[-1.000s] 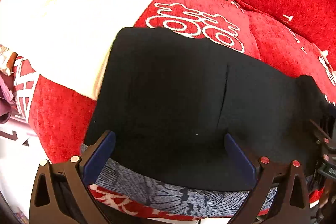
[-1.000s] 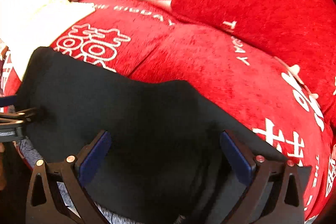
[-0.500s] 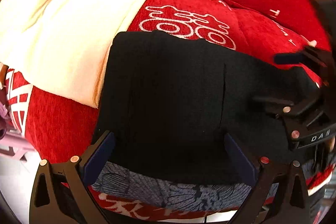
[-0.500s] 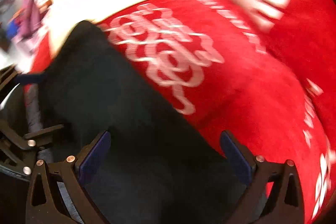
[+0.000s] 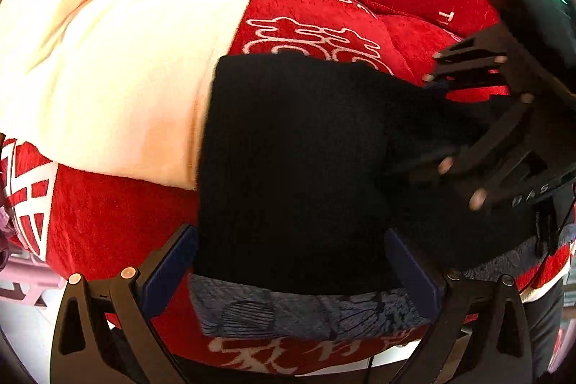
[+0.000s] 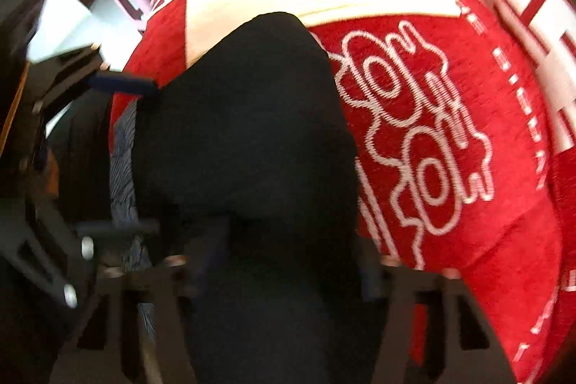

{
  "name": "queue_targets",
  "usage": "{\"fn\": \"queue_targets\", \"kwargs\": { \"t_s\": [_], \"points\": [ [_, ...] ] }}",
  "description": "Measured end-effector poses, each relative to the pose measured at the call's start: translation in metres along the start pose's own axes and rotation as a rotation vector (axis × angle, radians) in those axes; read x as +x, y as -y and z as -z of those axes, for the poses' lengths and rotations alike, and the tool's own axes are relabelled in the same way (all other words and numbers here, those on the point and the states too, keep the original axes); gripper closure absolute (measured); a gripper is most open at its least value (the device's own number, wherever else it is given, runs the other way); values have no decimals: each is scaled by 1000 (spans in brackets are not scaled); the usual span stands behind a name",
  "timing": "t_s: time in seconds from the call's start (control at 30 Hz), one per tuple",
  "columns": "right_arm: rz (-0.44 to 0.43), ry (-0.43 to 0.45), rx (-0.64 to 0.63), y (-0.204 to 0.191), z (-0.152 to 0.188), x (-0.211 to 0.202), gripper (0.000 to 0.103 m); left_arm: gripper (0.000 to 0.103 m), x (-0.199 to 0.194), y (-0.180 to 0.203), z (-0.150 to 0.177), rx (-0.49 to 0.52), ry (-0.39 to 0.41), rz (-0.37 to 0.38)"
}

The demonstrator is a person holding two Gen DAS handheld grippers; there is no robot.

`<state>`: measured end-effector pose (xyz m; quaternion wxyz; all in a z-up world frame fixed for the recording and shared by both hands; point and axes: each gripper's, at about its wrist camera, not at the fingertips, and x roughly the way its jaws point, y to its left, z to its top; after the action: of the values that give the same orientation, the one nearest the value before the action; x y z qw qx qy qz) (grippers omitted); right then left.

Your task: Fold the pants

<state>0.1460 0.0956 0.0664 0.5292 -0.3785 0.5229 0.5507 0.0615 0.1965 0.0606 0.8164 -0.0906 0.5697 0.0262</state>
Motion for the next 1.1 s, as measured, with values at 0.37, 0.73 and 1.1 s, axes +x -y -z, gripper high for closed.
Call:
{"fn": "queue_targets", "kwargs": {
  "t_s": [0.37,0.73,1.1],
  "points": [
    [179,124,-66,-37,21,-54,84,0,-24,-80,10,-39,53,237],
    [199,175,-53,-52,32,-73,85,0,3,-18,-21,196,-21,429],
    [277,194,287,1,59,-70,29,53,-6,12,-15,262,-56,208]
  ]
}}
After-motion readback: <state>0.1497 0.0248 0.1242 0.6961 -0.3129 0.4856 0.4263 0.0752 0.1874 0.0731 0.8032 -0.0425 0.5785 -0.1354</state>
